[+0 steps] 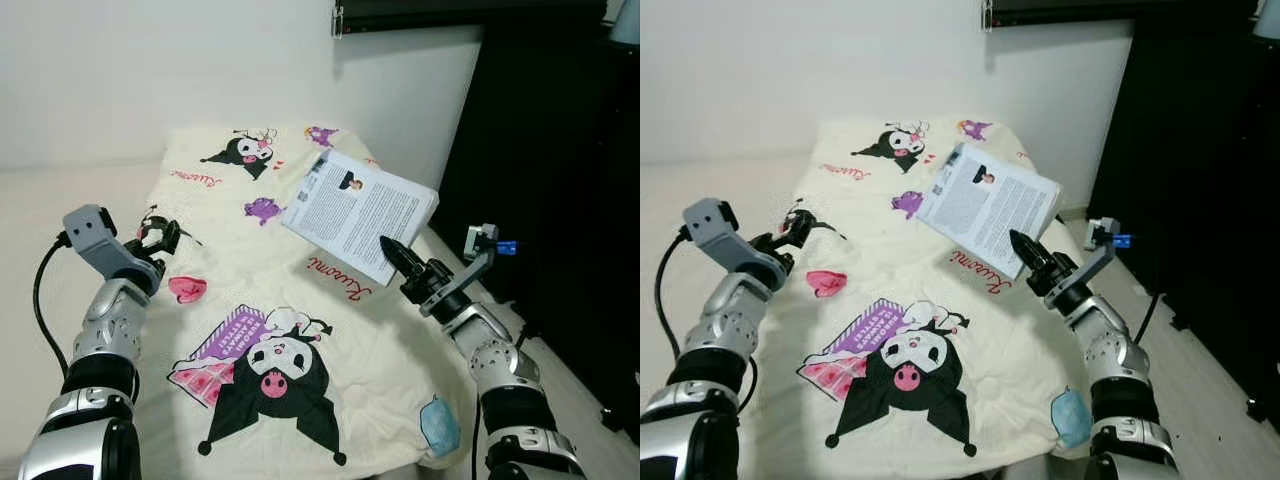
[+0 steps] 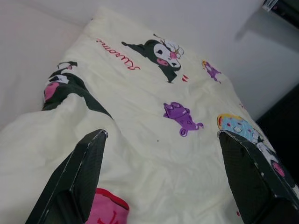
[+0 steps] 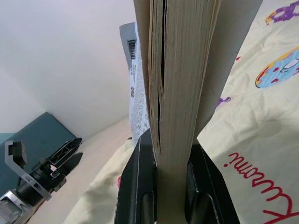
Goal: Clean up the room
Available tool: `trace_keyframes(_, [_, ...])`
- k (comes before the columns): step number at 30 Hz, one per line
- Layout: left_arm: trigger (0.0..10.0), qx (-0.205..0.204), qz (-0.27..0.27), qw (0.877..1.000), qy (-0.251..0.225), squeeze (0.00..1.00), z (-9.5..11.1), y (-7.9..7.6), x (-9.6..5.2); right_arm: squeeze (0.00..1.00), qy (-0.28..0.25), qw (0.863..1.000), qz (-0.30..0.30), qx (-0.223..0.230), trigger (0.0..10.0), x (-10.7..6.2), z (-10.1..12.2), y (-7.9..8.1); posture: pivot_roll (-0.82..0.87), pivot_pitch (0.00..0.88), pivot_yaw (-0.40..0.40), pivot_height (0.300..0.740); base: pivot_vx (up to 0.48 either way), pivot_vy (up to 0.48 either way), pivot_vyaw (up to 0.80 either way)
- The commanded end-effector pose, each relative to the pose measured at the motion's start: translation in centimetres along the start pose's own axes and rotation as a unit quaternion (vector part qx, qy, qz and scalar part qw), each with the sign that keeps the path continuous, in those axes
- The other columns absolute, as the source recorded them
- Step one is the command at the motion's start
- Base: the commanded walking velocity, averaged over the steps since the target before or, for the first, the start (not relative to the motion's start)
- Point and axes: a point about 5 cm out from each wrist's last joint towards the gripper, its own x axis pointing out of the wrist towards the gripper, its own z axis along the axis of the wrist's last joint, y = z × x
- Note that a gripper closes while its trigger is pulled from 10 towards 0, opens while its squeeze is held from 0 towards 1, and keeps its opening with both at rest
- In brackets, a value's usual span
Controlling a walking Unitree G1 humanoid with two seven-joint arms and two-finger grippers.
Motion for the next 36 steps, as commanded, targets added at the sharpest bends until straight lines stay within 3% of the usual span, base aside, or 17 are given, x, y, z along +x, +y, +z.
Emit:
trace_keyframes(1, [10.0,0.022,0.012,1.000,0.015,0.00,-0.8,0.4,-0.2,0.00,-0.016,1.000,0.020,-0.009,0.0,0.6,0.4,0.6,-0.11,0.000,-0.013,0.581,-0.409,0.000,0.00])
trace_keyframes(6, [10.0,0.000,0.005,1.000,0.010,0.00,-1.3,0.2,-0.5,0.00,-0.016,1.000,0.019,-0.006,0.0,0.4,0.2,0.5,-0.10,0.000,-0.013,0.601,0.000,0.000,0.00])
trace_keyframes(14, [10.0,0.002,0.005,0.999,0.033,0.00,-2.5,0.2,-0.9,0.00,-0.014,1.000,0.017,-0.002,0.0,0.4,-0.4,0.5,-0.10,0.000,-0.010,0.636,-0.177,0.000,0.00])
trace_keyframes(16, [10.0,0.009,0.005,0.999,0.030,0.00,-2.6,0.2,-0.9,0.00,-0.013,1.000,0.018,-0.001,0.0,0.4,-0.6,0.5,-0.10,0.000,-0.009,0.646,-0.240,0.000,0.00])
trace_keyframes(18, [10.0,0.028,-0.001,0.998,0.056,0.00,-3.2,0.0,-0.9,0.00,-0.012,1.000,0.017,0.000,0.0,0.4,-0.7,0.5,-0.10,0.000,-0.007,0.656,-0.238,0.000,0.00])
trace_keyframes(24, [10.0,0.016,-0.003,0.999,0.048,0.00,-3.3,0.0,-1.0,0.00,-0.012,1.000,0.015,0.002,0.0,0.3,-0.9,0.5,-0.10,0.000,-0.002,0.681,-0.287,0.000,0.00])
trace_keyframes(34, [10.0,0.049,0.069,0.991,0.103,0.00,-5.8,2.7,-2.8,0.00,0.004,1.000,-0.014,-0.001,0.0,-0.4,-1.8,-0.5,-0.09,0.000,0.001,0.726,0.000,0.000,0.00])
trace_keyframes(36, [10.0,0.061,0.106,0.984,0.131,0.00,-7.0,4.0,-3.9,0.00,0.019,0.999,-0.036,-0.009,0.0,-0.9,-2.5,-1.1,-0.09,0.000,0.001,0.736,0.000,0.000,0.00])
